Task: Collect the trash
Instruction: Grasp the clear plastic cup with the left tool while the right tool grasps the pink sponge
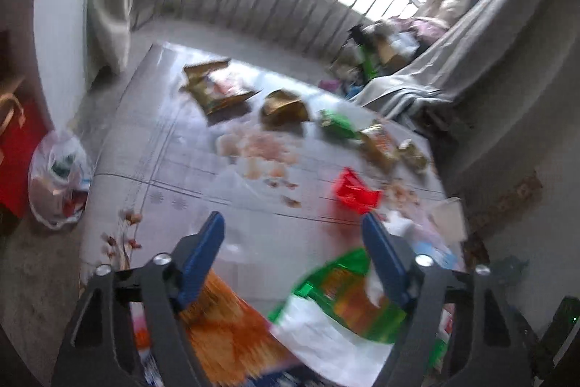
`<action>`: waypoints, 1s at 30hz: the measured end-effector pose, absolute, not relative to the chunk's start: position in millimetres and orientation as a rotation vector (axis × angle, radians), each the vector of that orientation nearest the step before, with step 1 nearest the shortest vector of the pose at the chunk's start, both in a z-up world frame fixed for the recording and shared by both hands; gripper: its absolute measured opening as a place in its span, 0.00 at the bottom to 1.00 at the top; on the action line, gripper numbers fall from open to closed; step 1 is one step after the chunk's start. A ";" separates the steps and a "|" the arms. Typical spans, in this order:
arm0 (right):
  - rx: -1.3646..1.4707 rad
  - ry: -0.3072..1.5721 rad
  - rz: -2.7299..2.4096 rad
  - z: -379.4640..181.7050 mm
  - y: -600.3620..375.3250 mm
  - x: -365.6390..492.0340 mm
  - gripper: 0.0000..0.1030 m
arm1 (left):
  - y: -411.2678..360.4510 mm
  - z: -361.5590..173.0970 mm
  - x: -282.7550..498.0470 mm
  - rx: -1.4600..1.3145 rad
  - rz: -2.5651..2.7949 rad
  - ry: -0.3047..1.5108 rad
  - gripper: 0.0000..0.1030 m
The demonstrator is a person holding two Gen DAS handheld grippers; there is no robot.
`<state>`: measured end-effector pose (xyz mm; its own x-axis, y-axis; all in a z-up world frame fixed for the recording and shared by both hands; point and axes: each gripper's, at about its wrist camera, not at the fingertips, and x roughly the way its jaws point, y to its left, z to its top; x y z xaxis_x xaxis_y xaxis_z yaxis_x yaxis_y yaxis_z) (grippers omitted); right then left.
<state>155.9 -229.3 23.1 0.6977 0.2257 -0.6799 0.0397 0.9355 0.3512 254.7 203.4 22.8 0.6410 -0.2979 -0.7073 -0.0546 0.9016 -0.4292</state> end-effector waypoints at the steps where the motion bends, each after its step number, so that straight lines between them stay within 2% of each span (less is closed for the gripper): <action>1: 0.400 0.821 0.115 18.7 -236.8 159.7 0.86 | 207.2 15.9 263.5 -0.447 -0.132 0.901 0.67; 9: 0.835 0.986 0.180 -31.2 -295.3 176.8 0.62 | 210.9 -18.5 286.4 -0.451 -0.116 1.003 0.33; 13: 0.921 0.982 0.261 -32.2 -295.5 177.3 0.60 | 210.3 -19.6 289.0 -0.445 -0.129 0.993 0.24; 15: 0.935 0.987 0.282 -32.4 -293.0 182.2 0.59 | 208.7 -17.7 288.6 -0.430 -0.133 0.987 0.13; 17: 0.957 1.000 0.293 -37.5 -291.8 188.2 0.57 | 207.0 -16.0 289.9 -0.428 -0.139 0.983 0.08; 25: 0.951 1.070 0.241 -62.8 -286.4 203.6 0.48 | 199.7 13.2 282.2 -0.418 -0.178 0.871 0.06; 27: 0.951 1.088 0.233 -67.4 -284.4 207.0 0.34 | 197.7 23.9 279.1 -0.415 -0.183 0.841 0.06; 30: 0.975 1.080 0.237 -69.4 -286.4 206.1 0.30 | 197.1 39.0 272.9 -0.428 -0.193 0.803 0.06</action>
